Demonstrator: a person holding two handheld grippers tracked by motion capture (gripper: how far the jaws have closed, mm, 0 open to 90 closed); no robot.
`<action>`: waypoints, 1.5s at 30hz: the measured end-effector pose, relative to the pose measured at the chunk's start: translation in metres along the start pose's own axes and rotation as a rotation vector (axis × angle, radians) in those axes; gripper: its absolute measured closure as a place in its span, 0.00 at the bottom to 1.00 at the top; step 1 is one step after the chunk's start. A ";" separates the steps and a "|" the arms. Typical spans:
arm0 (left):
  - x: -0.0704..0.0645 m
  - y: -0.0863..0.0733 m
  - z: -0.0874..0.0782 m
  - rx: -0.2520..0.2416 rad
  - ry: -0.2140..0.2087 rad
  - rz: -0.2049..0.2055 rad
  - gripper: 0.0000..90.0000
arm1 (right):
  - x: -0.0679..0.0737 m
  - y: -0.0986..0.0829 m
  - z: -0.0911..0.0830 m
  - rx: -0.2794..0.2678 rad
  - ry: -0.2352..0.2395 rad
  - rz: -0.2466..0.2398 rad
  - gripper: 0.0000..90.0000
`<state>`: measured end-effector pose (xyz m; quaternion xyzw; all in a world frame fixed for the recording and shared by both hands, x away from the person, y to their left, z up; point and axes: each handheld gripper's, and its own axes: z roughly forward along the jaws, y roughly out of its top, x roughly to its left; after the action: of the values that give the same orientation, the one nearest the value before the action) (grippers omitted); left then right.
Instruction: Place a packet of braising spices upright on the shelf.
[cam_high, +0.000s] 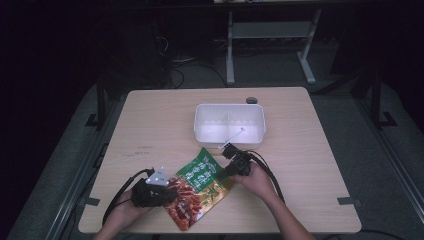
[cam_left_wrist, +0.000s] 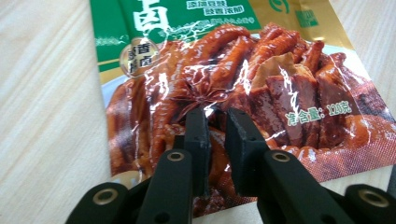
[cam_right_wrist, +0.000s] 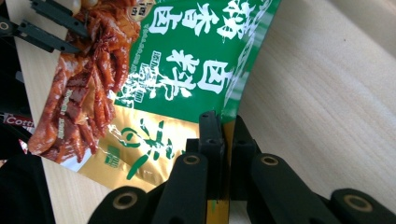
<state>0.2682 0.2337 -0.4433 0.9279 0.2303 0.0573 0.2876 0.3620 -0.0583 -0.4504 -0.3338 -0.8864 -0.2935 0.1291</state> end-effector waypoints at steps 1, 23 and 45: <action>0.001 0.000 -0.002 -0.006 0.006 -0.004 0.86 | 0.000 0.000 0.000 -0.001 0.002 0.002 0.98; 0.021 -0.014 -0.027 -0.121 0.138 -0.119 0.57 | 0.020 0.008 -0.036 -0.055 0.019 -0.035 0.99; 0.035 -0.023 -0.032 -0.160 0.167 -0.198 0.47 | 0.052 0.024 -0.082 -0.092 -0.011 -0.111 1.00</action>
<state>0.2821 0.2827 -0.4305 0.8667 0.3386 0.1237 0.3447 0.3421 -0.0664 -0.3523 -0.2914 -0.8897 -0.3390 0.0924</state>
